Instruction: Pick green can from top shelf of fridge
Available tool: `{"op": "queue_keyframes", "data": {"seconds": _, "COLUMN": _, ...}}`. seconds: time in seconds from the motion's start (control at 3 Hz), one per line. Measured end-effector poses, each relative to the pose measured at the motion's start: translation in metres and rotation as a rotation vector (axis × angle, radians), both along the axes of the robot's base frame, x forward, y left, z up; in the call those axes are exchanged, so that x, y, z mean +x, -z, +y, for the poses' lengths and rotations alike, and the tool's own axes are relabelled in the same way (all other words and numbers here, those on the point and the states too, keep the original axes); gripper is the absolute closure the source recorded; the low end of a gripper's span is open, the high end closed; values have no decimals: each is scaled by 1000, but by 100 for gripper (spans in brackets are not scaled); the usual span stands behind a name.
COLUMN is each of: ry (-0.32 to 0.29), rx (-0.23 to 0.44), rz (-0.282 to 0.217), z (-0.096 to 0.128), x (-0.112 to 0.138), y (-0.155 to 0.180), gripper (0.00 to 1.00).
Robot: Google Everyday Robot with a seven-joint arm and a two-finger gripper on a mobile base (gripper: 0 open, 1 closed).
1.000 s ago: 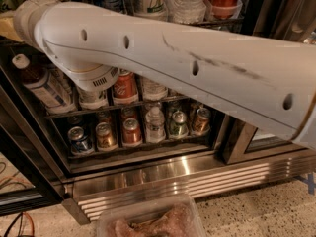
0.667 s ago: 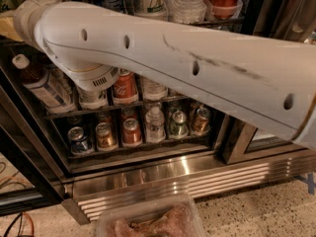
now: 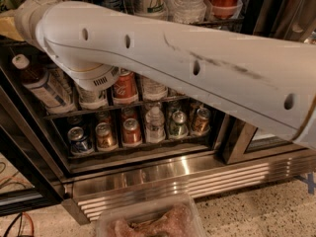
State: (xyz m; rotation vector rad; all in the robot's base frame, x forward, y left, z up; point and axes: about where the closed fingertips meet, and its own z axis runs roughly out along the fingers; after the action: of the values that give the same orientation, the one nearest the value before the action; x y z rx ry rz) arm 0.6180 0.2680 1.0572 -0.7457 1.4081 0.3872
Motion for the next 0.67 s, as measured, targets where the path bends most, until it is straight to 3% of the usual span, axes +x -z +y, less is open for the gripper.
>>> {"op": "queue_keyframes", "data": {"seconds": 0.33, "ry": 0, "rx": 52, "rz": -10, "z": -1, "x": -4, "y": -15, "gripper": 100}}
{"op": "queue_keyframes", "data": {"seconds": 0.67, "ry": 2, "rx": 61, "rz": -12, "z": -2, "x": -5, "y": -17, "gripper": 100}}
